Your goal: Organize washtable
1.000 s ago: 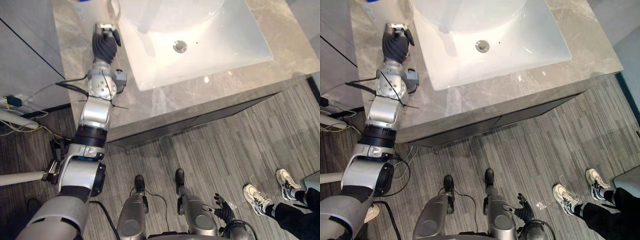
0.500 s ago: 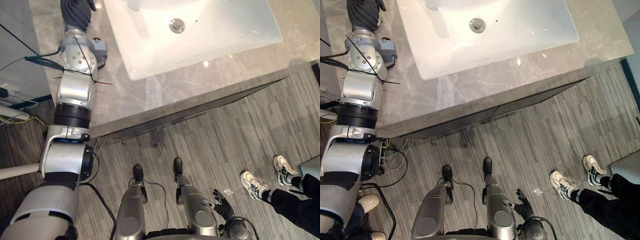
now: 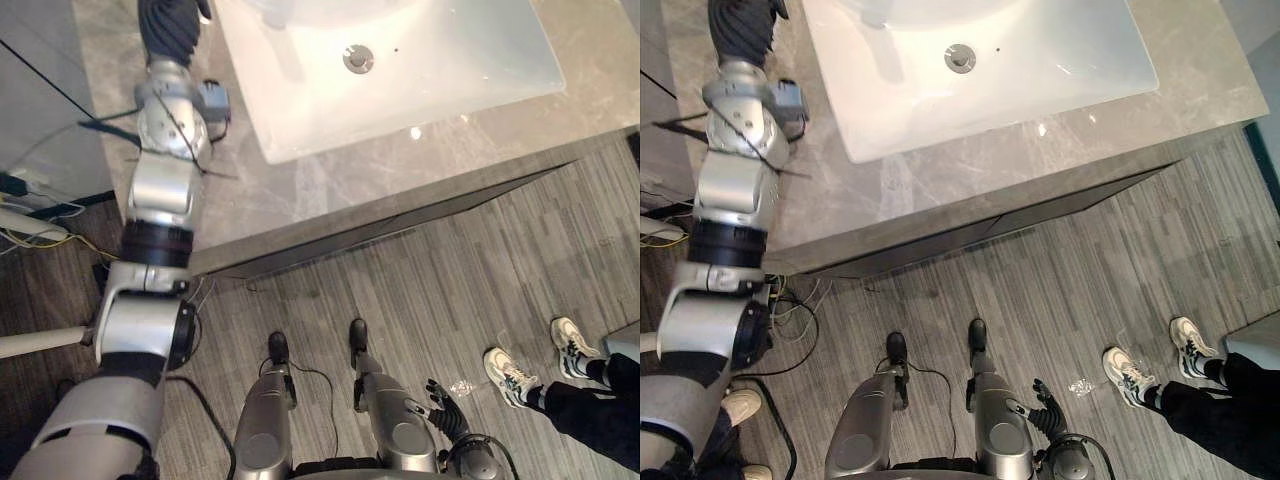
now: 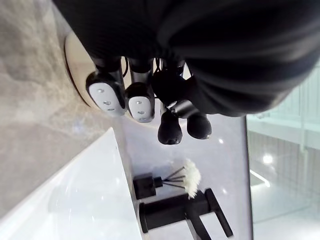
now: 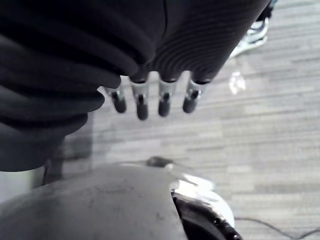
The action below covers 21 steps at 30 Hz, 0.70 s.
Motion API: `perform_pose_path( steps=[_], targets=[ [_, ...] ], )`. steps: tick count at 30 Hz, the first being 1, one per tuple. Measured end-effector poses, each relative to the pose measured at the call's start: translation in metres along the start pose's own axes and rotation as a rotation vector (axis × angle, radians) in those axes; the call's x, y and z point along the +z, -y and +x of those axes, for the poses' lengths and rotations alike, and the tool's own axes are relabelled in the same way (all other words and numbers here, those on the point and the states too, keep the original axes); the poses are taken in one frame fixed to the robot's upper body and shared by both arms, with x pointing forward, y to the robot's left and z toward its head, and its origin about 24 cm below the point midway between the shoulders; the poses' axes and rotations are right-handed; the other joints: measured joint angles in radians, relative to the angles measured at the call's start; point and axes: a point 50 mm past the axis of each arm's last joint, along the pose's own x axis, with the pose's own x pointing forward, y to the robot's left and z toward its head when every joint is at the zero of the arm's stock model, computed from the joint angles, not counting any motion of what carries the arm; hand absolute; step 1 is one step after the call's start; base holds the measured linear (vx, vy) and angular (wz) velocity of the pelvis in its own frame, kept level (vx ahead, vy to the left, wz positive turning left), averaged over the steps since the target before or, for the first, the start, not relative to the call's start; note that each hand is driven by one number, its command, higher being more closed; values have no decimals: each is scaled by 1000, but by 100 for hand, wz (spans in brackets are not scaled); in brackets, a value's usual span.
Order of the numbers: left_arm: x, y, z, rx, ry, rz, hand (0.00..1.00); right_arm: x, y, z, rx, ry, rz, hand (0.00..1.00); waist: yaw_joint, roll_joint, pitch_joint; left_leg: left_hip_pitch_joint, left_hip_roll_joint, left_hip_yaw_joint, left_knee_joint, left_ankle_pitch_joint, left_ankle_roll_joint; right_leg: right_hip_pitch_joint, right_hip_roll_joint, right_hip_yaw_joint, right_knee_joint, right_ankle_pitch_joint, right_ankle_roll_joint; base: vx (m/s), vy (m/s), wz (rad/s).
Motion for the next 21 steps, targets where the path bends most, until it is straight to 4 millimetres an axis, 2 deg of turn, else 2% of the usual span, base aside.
perform_pose_path(
  steps=[4, 7, 8, 11, 13, 14, 15, 16, 17, 18, 19, 21],
  targets=[
    [-34, -8, -44, -54, -101, 8, 100, -17, 6, -2, -25, -82, 22, 0, 20, 47, -62, 50, -2, -12, -26, 1, -1, 46, 1, -15, -2, -16, 0, 29, -6, 10],
    [-46, -33, -84, -18, -138, 3, 100, -33, 8, -8, -35, -162, 42, 0, 34, 75, -145, 105, -3, -48, -51, 1, -3, 108, 1, -54, 1, -46, -3, 60, -19, 34],
    [-46, -46, -99, 18, -138, 9, 100, -39, 7, -10, -32, -184, 52, 0, 40, 79, -175, 130, -3, -58, -61, 1, -5, 132, 1, -64, 5, -59, -2, 75, -34, 29],
    [-48, -69, -132, 115, -154, 6, 100, -54, 6, -18, -35, -242, 72, 0, 66, 85, -243, 168, 0, -66, -66, -10, -15, 170, 3, -75, 11, -80, -4, 72, -23, 14],
    [-50, -88, -167, 232, -205, 47, 100, -66, 5, -24, -42, -291, 94, 0, 89, 85, -291, 195, 0, -88, -63, -19, -20, 204, 4, -96, 23, -102, -6, 52, -21, 28],
    [-52, -93, -177, 263, -230, 73, 100, -69, 5, -26, -46, -304, 102, 0, 91, 85, -305, 196, 0, -97, -61, -20, -21, 210, 4, -106, 24, -106, -6, 40, -27, 36],
    [-57, -103, -199, 326, -293, 137, 100, -73, 3, -28, -49, -324, 116, 0, 92, 82, -326, 202, 0, -112, -58, -21, -23, 225, 4, -115, 24, -113, -6, 38, -27, 32],
    [-64, -109, -223, 375, -378, 202, 100, -77, 4, -30, -57, -341, 127, 0, 109, 81, -336, 218, 1, -114, -56, -25, -26, 244, 5, -119, 26, -119, -7, 27, -29, 23],
    [-67, -111, -234, 393, -423, 230, 100, -79, 4, -31, -56, -352, 127, 0, 117, 80, -340, 224, 3, -116, -53, -29, -27, 254, 7, -120, 26, -121, -8, 1, -21, 14],
    [-71, -115, -258, 423, -512, 270, 100, -83, 2, -33, -53, -370, 131, 0, 128, 76, -351, 227, 4, -129, -40, -36, -29, 267, 10, -131, 27, -125, -10, -14, -28, 21],
    [-74, -116, -275, 441, -578, 290, 0, -86, 1, -35, -53, -382, 139, 0, 136, 72, -358, 227, 4, -139, -32, -38, -30, 276, 11, -142, 27, -128, -11, -20, -24, 29],
    [-76, -121, -313, 501, -718, 315, 0, -91, -3, -38, -46, -408, 157, 0, 143, 67, -374, 213, 6, -162, -27, -49, -37, 280, 14, -162, 37, -139, -14, -83, -36, 34]
  ],
)
